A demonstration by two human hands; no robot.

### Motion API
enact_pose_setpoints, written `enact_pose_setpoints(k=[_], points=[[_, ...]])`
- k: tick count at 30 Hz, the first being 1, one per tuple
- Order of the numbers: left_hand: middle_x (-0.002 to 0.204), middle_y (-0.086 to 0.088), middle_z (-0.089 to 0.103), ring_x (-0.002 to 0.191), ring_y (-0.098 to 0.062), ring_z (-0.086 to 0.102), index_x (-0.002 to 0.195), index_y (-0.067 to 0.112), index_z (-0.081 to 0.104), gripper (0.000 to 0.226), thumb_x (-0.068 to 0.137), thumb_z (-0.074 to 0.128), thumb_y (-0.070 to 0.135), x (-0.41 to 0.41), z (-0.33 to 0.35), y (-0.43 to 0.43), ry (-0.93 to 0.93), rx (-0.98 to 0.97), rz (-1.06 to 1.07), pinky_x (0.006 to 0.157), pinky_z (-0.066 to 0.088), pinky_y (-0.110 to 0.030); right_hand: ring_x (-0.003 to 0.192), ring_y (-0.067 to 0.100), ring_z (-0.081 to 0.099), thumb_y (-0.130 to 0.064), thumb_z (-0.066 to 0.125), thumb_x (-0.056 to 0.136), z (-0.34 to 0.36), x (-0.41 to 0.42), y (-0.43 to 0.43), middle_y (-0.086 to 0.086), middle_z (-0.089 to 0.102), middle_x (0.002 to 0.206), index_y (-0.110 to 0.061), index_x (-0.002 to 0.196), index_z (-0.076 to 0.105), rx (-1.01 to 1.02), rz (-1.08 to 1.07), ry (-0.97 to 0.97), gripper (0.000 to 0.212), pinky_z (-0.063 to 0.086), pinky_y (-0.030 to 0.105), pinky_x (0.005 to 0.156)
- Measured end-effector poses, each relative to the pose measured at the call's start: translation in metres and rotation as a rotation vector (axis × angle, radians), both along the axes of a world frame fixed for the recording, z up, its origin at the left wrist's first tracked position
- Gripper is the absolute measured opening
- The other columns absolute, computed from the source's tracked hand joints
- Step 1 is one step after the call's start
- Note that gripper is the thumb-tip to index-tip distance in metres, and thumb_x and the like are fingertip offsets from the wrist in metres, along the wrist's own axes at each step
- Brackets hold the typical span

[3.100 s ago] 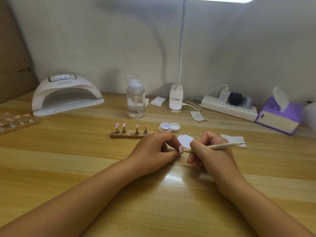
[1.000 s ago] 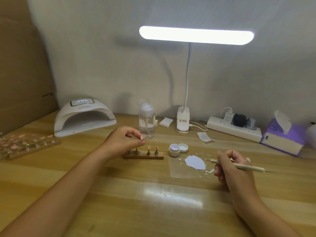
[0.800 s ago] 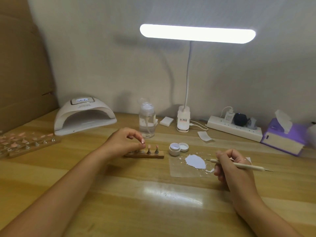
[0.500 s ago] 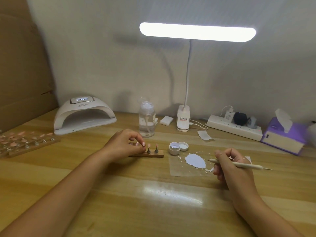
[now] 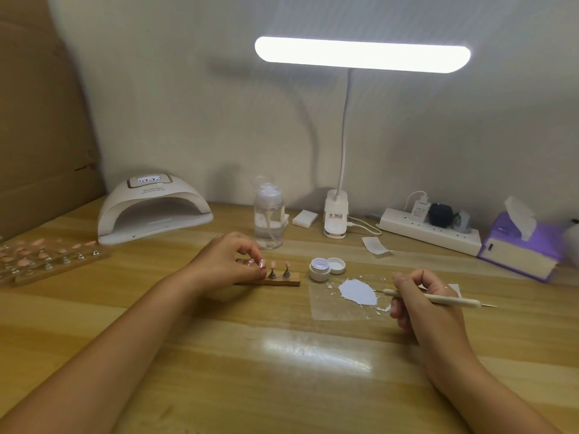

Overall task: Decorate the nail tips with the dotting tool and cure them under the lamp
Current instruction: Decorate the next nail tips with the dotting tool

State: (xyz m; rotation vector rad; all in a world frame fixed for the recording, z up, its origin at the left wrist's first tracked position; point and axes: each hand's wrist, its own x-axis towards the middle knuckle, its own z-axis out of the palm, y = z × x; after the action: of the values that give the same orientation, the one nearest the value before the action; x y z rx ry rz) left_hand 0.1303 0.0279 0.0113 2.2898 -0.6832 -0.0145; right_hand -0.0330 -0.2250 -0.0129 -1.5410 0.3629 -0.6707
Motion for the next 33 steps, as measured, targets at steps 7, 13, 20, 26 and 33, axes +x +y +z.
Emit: enact_pose_setpoints(k=[7, 13, 20, 26, 33], points=[[0.115, 0.01, 0.06, 0.111, -0.011, 0.055, 0.082, 0.034, 0.07, 0.015, 0.074, 0.084, 0.034, 0.002, -0.003, 0.0, -0.023, 0.055, 0.01, 0.099, 0.046, -0.04, 0.04, 0.009, 0.041, -0.016, 0.06, 0.096, 0.0, 0.0, 0.0, 0.005, 0.054, 0.046, -0.012, 0.069, 0.047, -0.002, -0.008, 0.001, 0.031, 0.035, 0.016, 0.038], [0.117, 0.01, 0.057, 0.111, -0.012, 0.054, 0.085, 0.038, 0.067, 0.019, 0.074, 0.082, 0.04, 0.001, -0.003, -0.001, -0.047, 0.095, 0.021, 0.097, 0.046, -0.038, 0.04, 0.008, 0.042, -0.016, 0.059, 0.096, 0.001, -0.001, 0.001, 0.004, 0.054, 0.047, -0.009, 0.071, 0.048, -0.004, -0.001, 0.01, 0.028, 0.036, 0.016, 0.038], [0.131, 0.017, 0.041, 0.126, -0.009, 0.032, 0.098, 0.048, 0.06, 0.03, 0.073, 0.076, 0.053, -0.005, 0.0, -0.007, -0.272, 0.242, 0.028, 0.103, 0.026, -0.031, 0.043, 0.009, 0.045, -0.018, 0.059, 0.097, 0.001, -0.001, 0.001, 0.003, 0.056, 0.049, -0.009, 0.073, 0.051, -0.014, -0.004, 0.035, 0.026, 0.038, 0.02, 0.042], [0.136, 0.022, 0.039, 0.13, -0.007, 0.029, 0.082, 0.045, 0.061, 0.015, 0.077, 0.075, 0.048, -0.008, -0.003, -0.014, -0.327, 0.249, 0.002, 0.103, 0.024, -0.035, 0.043, 0.009, 0.044, -0.019, 0.059, 0.096, 0.001, -0.001, 0.001, 0.003, 0.056, 0.049, -0.011, 0.072, 0.049, -0.016, -0.012, 0.04, 0.027, 0.037, 0.02, 0.043], [0.122, 0.027, 0.048, 0.119, -0.003, 0.032, 0.078, 0.04, 0.058, 0.013, 0.081, 0.07, 0.038, -0.013, -0.002, -0.017, -0.468, 0.283, -0.047, 0.093, 0.017, -0.024, 0.04, 0.005, 0.043, -0.029, 0.063, 0.095, -0.002, 0.001, 0.0, -0.003, 0.054, 0.048, -0.011, 0.088, 0.056, -0.044, -0.051, 0.023, 0.021, 0.034, 0.015, 0.039]])
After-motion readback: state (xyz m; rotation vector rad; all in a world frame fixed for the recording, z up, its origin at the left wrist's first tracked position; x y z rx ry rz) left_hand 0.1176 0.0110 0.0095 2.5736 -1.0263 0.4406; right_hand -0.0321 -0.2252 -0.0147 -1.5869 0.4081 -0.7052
